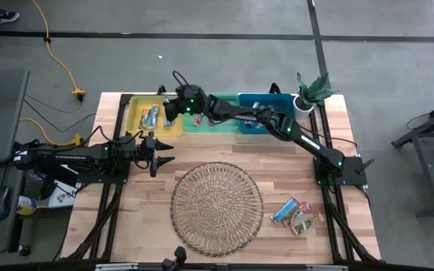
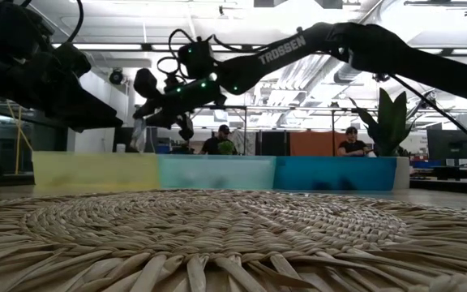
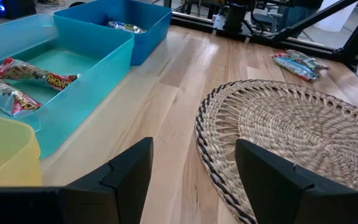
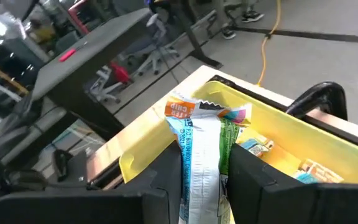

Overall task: Pick and place Granola Bars by type
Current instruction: Put the yellow granola bar into the yellow bin

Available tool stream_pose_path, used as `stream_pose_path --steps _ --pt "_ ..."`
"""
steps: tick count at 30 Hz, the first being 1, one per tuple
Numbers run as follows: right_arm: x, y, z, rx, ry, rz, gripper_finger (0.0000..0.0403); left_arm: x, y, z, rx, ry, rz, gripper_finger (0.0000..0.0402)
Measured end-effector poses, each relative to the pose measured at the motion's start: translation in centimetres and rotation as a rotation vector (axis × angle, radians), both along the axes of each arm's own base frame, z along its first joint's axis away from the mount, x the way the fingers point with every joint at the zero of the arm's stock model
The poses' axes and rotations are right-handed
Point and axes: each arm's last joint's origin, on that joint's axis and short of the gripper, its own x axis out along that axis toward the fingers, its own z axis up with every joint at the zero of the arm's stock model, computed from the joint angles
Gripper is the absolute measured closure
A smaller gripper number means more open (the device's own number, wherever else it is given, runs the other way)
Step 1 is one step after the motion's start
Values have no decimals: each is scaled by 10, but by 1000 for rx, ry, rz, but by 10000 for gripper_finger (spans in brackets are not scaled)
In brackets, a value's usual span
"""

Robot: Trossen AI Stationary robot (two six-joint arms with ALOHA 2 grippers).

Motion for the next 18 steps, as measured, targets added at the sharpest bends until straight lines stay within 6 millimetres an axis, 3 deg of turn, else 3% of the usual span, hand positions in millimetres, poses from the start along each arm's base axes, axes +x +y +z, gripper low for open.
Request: stream_pose_path --steps 7,18 --pt "0 3 -5 27 28 -156 316 0 0 0 0 0 0 177" --pt "-1 5 -17 137 84 -209 316 0 0 0 0 0 0 177"
